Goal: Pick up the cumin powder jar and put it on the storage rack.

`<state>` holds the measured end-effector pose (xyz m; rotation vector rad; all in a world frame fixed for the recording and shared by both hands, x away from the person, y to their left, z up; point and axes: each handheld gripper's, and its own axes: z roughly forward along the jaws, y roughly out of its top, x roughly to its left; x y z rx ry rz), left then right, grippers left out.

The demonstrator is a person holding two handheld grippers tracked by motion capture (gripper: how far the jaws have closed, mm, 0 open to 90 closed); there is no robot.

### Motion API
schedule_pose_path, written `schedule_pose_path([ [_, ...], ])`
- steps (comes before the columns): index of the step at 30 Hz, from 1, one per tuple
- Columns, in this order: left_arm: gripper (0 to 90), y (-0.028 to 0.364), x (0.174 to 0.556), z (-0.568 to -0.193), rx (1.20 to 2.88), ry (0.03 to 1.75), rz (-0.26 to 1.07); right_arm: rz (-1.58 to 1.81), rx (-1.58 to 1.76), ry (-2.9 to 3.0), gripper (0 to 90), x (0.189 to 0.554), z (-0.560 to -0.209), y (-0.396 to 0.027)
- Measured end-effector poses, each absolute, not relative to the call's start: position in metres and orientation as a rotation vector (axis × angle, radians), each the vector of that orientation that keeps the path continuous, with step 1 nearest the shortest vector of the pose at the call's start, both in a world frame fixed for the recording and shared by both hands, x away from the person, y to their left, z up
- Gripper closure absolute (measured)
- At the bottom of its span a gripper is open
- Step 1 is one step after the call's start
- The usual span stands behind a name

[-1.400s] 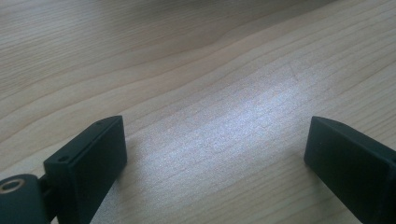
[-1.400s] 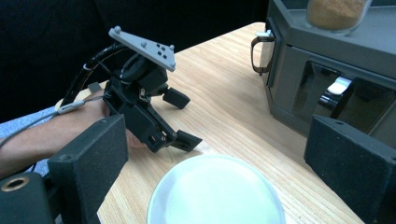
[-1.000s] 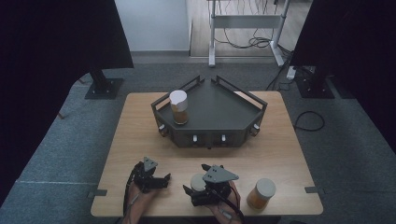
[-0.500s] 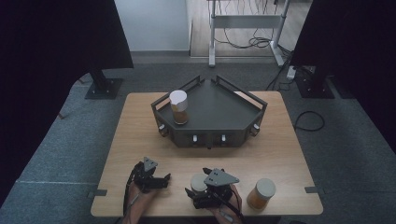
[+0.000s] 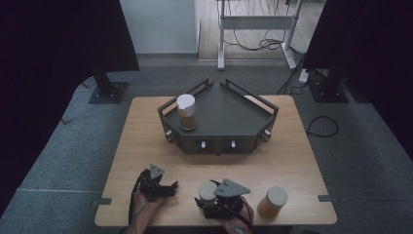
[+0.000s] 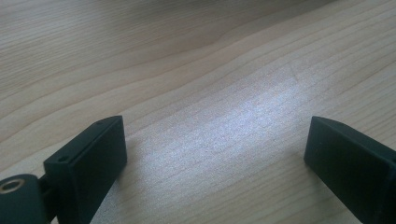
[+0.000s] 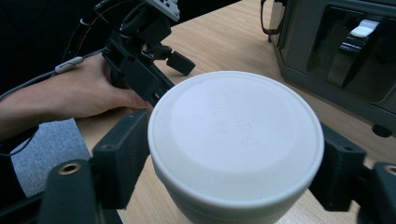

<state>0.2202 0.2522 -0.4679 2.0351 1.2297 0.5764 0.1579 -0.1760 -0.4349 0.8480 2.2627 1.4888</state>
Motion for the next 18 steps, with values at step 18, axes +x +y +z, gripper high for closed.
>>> schedule_pose_path([
  [18,5.2,0.2523,0.2203,-0.4680,2.036,1.228,0.576,1.505,0.833,2.218,32.5,0.1532,-0.4421,-0.1797],
])
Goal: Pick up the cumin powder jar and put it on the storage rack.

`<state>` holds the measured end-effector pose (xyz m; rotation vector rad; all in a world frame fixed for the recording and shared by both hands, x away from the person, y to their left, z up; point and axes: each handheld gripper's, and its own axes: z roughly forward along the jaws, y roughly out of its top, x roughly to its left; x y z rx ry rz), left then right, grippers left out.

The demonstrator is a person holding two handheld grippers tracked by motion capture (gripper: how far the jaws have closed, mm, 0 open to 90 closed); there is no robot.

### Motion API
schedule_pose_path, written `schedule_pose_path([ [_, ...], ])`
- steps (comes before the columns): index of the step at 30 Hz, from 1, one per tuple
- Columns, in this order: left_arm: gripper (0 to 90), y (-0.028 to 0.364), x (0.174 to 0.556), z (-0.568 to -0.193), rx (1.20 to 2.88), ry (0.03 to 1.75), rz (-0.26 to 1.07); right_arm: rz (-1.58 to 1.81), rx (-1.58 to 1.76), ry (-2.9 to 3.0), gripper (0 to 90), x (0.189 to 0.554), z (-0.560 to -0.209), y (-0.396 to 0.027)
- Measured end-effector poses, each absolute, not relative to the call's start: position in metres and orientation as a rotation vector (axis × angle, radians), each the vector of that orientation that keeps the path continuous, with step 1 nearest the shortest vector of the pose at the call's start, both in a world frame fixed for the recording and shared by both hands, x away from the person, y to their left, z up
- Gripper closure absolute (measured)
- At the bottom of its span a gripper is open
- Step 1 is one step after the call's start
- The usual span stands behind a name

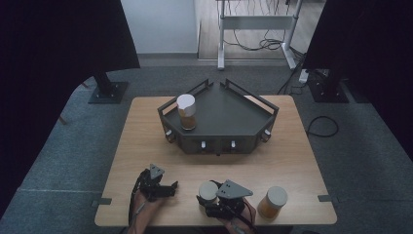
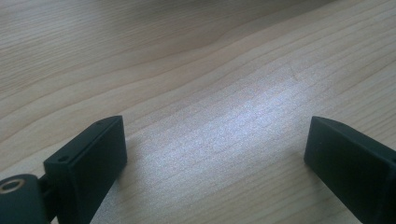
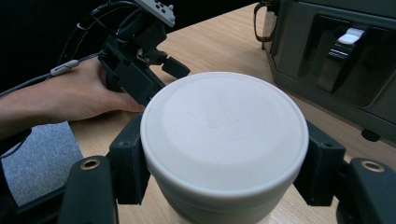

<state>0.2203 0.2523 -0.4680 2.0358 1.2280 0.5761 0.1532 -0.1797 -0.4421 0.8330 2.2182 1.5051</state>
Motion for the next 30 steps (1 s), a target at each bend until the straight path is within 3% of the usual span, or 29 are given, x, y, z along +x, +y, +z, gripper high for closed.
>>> schedule_pose_path([
  [30,5.2,0.252,0.220,-0.468,2.038,1.225,0.574,1.549,0.790,2.171,32.5,0.159,-0.404,-0.190],
])
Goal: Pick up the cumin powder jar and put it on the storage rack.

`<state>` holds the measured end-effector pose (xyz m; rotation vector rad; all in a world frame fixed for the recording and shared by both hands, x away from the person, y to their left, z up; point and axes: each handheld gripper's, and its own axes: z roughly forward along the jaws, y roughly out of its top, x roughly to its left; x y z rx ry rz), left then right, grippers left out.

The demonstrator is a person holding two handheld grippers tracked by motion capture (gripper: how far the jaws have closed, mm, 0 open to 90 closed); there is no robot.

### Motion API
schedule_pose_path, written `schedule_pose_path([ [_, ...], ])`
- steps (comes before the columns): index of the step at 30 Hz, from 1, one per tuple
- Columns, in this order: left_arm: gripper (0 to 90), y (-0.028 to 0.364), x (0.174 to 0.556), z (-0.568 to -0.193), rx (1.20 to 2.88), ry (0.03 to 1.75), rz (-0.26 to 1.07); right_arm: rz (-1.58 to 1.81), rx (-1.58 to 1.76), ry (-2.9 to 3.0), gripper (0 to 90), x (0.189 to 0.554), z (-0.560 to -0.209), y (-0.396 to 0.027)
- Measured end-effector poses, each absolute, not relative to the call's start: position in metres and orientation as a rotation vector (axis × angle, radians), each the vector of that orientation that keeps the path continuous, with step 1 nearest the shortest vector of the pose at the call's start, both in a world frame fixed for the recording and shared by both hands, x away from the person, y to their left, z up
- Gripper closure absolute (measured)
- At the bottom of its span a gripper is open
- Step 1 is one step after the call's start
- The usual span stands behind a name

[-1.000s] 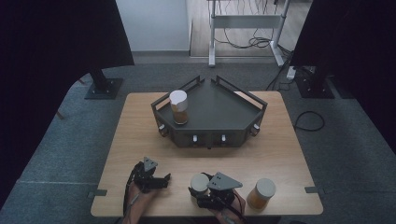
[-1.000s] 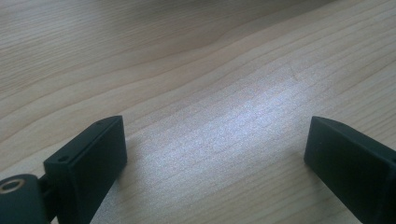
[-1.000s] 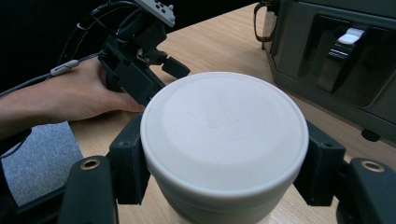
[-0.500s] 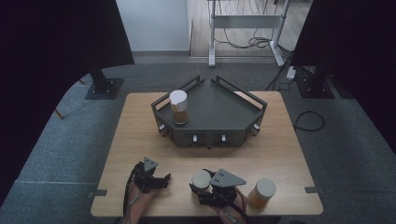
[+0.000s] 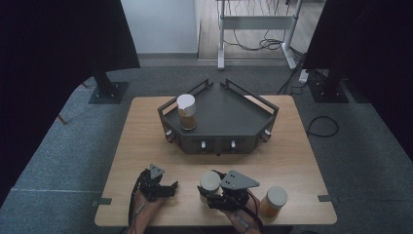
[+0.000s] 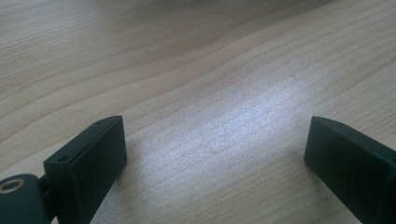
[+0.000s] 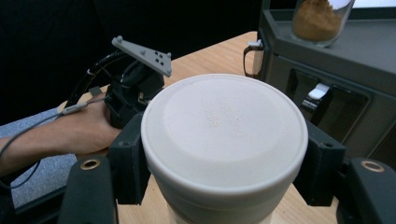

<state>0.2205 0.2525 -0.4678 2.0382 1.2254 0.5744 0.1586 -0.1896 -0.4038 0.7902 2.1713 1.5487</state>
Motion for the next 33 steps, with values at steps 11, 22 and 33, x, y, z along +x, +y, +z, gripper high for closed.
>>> schedule_pose_path([
  [11,5.2,0.252,0.220,-0.468,2.038,1.225,0.574,1.547,0.782,2.156,32.5,0.163,-0.391,-0.193],
  [22,5.2,0.253,0.221,-0.468,2.039,1.225,0.573,1.555,0.772,2.143,32.5,0.169,-0.381,-0.194],
  [33,5.2,0.253,0.221,-0.468,2.038,1.225,0.574,1.560,0.764,2.134,32.5,0.174,-0.373,-0.195],
])
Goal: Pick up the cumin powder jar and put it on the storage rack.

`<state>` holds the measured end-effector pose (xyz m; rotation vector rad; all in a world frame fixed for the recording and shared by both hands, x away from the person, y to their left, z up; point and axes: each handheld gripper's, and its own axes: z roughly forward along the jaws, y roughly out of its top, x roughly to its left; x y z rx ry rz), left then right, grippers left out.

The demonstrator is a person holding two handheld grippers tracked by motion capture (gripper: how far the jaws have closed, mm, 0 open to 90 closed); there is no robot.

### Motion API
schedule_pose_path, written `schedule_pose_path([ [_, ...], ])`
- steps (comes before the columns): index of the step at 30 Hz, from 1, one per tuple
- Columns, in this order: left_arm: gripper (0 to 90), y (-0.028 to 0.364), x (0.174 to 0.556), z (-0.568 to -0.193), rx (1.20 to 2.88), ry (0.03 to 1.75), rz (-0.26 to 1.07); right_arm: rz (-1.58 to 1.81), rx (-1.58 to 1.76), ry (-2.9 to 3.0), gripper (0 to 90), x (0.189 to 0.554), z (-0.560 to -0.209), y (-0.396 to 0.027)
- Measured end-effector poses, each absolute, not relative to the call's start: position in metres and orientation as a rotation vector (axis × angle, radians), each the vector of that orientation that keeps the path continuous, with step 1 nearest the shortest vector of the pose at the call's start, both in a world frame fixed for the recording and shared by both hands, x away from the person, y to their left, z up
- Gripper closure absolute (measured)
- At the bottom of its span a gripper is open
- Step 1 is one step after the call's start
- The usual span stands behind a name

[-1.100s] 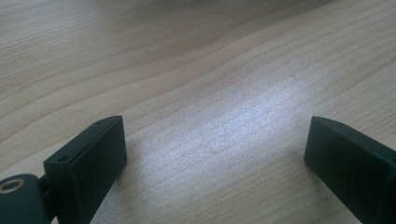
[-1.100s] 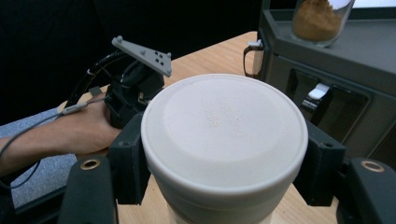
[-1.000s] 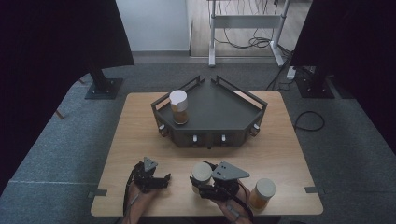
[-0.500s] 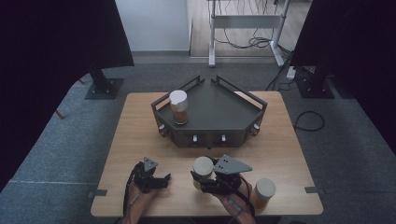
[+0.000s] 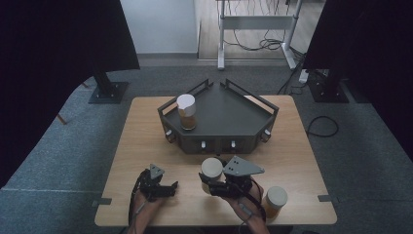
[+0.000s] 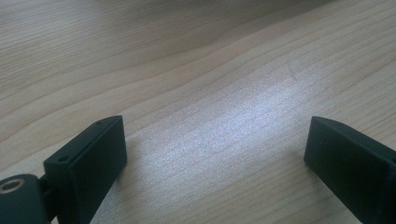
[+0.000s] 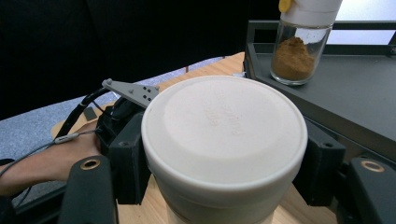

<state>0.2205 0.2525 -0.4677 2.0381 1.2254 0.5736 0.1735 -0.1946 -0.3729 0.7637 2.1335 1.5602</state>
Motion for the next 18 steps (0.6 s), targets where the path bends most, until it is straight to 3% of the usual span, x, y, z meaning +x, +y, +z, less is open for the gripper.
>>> schedule_pose_path([
  [18,5.2,0.253,0.221,-0.468,2.038,1.225,0.573,1.556,0.751,2.104,32.5,0.180,-0.359,-0.193],
])
